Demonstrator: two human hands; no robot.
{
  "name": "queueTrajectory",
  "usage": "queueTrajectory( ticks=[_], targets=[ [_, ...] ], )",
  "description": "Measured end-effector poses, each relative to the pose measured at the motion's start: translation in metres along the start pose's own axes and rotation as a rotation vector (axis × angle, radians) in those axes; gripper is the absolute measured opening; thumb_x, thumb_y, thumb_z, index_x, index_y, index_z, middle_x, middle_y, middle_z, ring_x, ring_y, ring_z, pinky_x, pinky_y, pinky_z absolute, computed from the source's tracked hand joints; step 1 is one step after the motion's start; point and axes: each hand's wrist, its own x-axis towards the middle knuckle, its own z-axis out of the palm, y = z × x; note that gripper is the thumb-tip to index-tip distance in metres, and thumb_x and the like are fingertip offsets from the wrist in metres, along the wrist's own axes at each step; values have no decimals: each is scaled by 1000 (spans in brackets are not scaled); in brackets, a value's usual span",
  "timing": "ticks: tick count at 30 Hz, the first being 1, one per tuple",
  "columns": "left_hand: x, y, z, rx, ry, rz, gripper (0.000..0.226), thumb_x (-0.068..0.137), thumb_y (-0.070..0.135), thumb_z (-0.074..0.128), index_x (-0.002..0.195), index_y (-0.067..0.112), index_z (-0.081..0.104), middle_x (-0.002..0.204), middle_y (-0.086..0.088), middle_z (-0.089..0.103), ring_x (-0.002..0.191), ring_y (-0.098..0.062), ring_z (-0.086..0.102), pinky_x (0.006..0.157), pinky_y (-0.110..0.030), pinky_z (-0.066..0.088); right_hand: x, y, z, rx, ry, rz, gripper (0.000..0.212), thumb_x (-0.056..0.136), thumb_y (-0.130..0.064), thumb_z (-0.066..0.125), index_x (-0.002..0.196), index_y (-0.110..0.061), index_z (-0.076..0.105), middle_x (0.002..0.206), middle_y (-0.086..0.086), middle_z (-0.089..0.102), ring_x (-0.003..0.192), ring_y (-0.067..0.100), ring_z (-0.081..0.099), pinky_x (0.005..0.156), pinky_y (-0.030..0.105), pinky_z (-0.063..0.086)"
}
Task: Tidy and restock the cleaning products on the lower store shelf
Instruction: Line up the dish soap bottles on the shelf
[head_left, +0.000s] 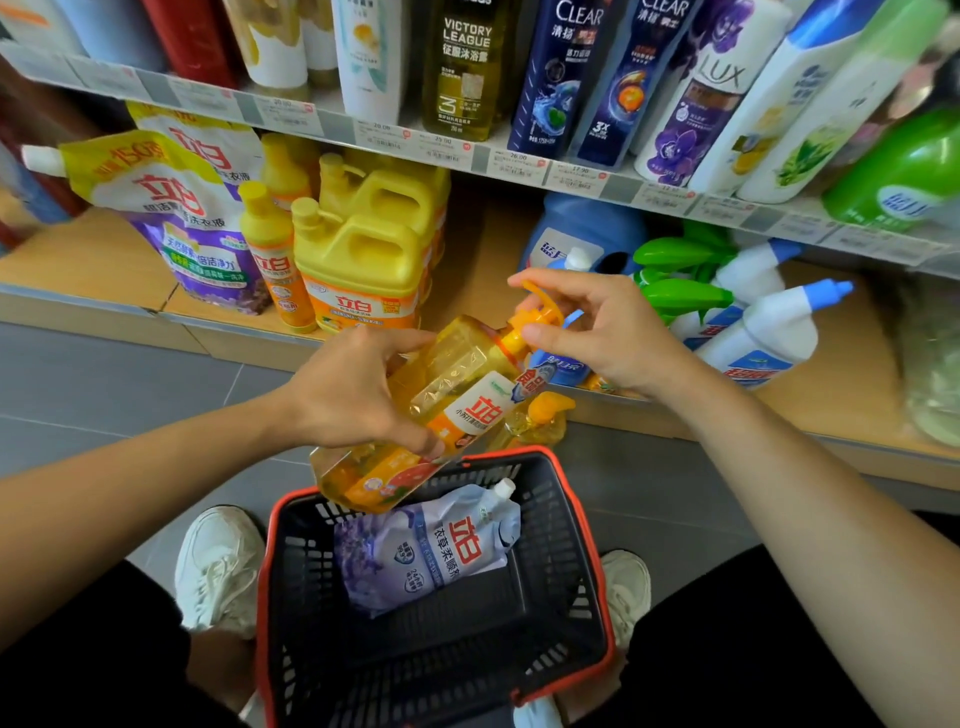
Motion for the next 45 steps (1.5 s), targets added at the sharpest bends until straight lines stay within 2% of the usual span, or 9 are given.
queueTrajectory(
  ticks=[5, 9, 13, 16, 20, 25, 32, 36, 45],
  targets=[
    [2, 2, 6, 407, 135, 10, 103, 48, 63, 89, 141, 34, 56, 88, 8, 71, 83, -21, 67, 67, -34, 52, -2, 3, 8, -176, 182, -33, 25, 89, -27, 72, 114, -24, 75, 104, -7, 73, 100, 12, 67, 87, 28, 57],
    [3, -2, 8, 587, 202, 43, 105, 52, 63, 88, 146, 36, 51, 99, -6, 76, 93, -36, 70, 69, -36, 50, 0, 5, 17, -200, 266, -34, 9, 88, -20, 70, 91, -21, 79, 88, -5, 76, 88, 9, 69, 81, 24, 56],
    [4, -8, 9, 724, 216, 78, 106, 56, 66, 84, 150, 36, 46, 98, -15, 75, 88, -39, 69, 69, -37, 52, 2, 8, 21, -258, 235, -1, 10, 83, -14, 72, 83, -21, 79, 73, -10, 69, 76, 6, 66, 73, 20, 52],
    [6, -11, 9, 759, 225, 85, 104, 55, 64, 84, 148, 36, 48, 93, -14, 75, 83, -39, 70, 66, -37, 53, 2, 10, 18, -267, 143, -27, 11, 86, -13, 72, 91, -19, 78, 82, -12, 71, 84, 6, 67, 78, 20, 55],
    [8, -16, 6, 739, 218, 82, 103, 54, 65, 85, 147, 35, 50, 94, -13, 76, 85, -38, 71, 66, -36, 51, 0, 12, 13, -246, 72, -60, 11, 86, -7, 71, 90, -17, 76, 90, -5, 74, 91, 9, 68, 85, 32, 58],
    [9, -15, 5, 682, 226, 74, 104, 48, 71, 70, 144, 34, 53, 91, -10, 76, 84, -37, 71, 65, -34, 49, 0, 13, 13, -134, 158, -54, 12, 83, -3, 75, 91, -11, 76, 94, 4, 76, 91, 16, 71, 84, 43, 59],
    [8, -9, 5, 506, 157, 45, 108, 46, 70, 73, 146, 35, 52, 104, -1, 76, 95, -29, 69, 73, -37, 54, 2, 9, 13, -60, 254, -71, 9, 81, -11, 80, 88, -12, 75, 88, 0, 76, 85, 11, 72, 78, 27, 60],
    [8, -8, 5, 383, 121, 24, 107, 46, 70, 77, 144, 33, 55, 96, 8, 74, 88, -20, 68, 68, -34, 52, 3, 9, 13, -39, 274, -69, 12, 82, -13, 79, 94, -12, 76, 90, -3, 75, 85, 5, 71, 77, 15, 54],
    [8, -9, 6, 91, 120, 14, 99, 43, 64, 81, 135, 32, 62, 102, 9, 77, 90, -10, 72, 80, -43, 59, 4, 17, 20, 144, 128, 135, 44, 82, -14, 80, 123, -15, 64, 113, -1, 72, 102, 12, 70, 87, 27, 58]
  ],
)
